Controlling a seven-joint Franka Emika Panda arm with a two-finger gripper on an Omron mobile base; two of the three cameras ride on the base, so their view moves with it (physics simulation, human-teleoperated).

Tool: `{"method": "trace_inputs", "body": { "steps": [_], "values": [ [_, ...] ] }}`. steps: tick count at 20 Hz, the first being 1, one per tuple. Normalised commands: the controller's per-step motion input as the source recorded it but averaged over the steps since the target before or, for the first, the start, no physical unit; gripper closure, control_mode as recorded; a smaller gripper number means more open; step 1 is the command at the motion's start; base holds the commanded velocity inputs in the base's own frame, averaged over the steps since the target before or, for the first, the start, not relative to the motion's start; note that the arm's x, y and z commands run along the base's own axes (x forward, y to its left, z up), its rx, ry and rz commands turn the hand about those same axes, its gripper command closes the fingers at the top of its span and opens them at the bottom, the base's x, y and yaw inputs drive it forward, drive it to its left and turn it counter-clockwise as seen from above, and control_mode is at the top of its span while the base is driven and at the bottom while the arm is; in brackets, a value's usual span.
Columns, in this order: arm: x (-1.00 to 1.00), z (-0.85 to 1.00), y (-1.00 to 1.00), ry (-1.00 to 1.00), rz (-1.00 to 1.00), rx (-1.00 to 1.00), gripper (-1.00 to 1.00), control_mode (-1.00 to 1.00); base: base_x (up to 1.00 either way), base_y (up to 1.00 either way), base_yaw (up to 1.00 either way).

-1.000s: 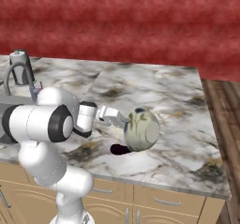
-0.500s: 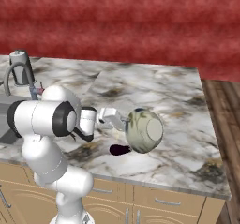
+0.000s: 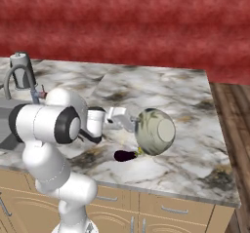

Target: Dump the eggplant and lemon from the bowl so the bowl can be washed. Place the bowl in the sink after clearing the leftovers.

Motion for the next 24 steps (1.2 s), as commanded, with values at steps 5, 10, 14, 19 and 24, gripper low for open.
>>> {"method": "trace_inputs", "body": {
  "steps": [5, 10, 14, 19, 24],
  "values": [
    [-0.03, 0.73, -0.04, 0.00, 0.00, 0.35, 1.00, -1.00, 0.00, 0.00, 0.00],
    [-0.29, 0.30, 0.00, -0.02, 0.00, 0.50, 1.00, -1.00, 0.00, 0.00, 0.00],
    [-0.20, 0.43, 0.22, -0.05, 0.02, 0.42, 1.00, -1.00, 0.00, 0.00, 0.00],
    [-0.10, 0.49, 0.59, -0.09, 0.06, 0.35, 1.00, -1.00, 0.00, 0.00, 0.00],
    [-0.05, 0.31, 0.86, -0.15, 0.12, 0.31, 1.00, -1.00, 0.00, 0.00, 0.00]
  ]
}}
